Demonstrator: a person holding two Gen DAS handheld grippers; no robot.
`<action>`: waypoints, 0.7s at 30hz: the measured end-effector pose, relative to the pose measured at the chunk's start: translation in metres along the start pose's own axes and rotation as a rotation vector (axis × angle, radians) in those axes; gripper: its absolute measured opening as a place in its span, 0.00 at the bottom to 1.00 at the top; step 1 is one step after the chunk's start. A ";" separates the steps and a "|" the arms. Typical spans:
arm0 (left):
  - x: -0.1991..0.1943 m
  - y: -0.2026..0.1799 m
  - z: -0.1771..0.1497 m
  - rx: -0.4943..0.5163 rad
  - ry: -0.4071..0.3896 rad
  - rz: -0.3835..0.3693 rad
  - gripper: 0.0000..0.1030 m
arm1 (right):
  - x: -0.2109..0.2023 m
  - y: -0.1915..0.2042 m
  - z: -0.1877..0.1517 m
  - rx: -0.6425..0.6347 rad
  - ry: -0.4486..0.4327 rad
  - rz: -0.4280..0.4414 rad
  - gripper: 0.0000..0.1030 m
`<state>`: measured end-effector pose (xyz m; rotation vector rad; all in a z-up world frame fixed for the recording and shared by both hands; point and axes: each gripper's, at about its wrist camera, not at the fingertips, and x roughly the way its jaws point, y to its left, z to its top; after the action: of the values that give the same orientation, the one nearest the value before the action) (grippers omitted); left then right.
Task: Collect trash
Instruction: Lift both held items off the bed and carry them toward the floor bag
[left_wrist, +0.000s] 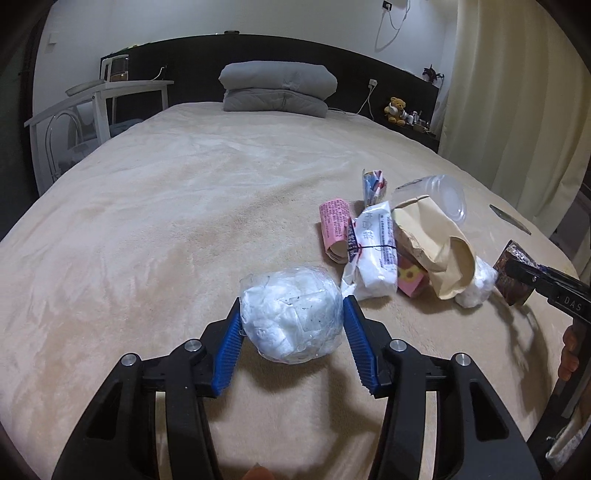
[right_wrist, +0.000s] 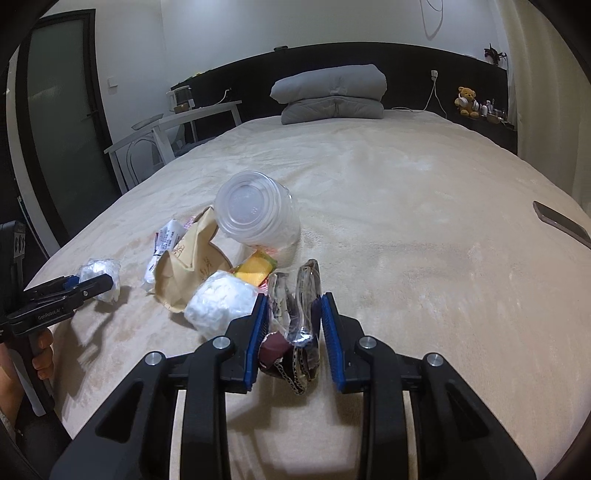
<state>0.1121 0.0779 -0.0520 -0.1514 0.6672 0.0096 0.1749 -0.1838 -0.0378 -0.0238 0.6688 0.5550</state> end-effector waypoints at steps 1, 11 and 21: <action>-0.005 -0.002 -0.005 -0.009 -0.005 -0.003 0.50 | -0.004 0.001 -0.003 -0.002 -0.001 0.006 0.30; -0.045 -0.032 -0.046 0.007 -0.016 -0.007 0.50 | -0.056 0.021 -0.036 0.000 -0.057 0.021 0.30; -0.076 -0.060 -0.096 0.063 0.052 -0.048 0.50 | -0.094 0.044 -0.076 -0.045 -0.016 0.062 0.30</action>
<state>-0.0033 0.0082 -0.0715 -0.1074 0.7150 -0.0611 0.0482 -0.2058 -0.0347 -0.0406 0.6432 0.6290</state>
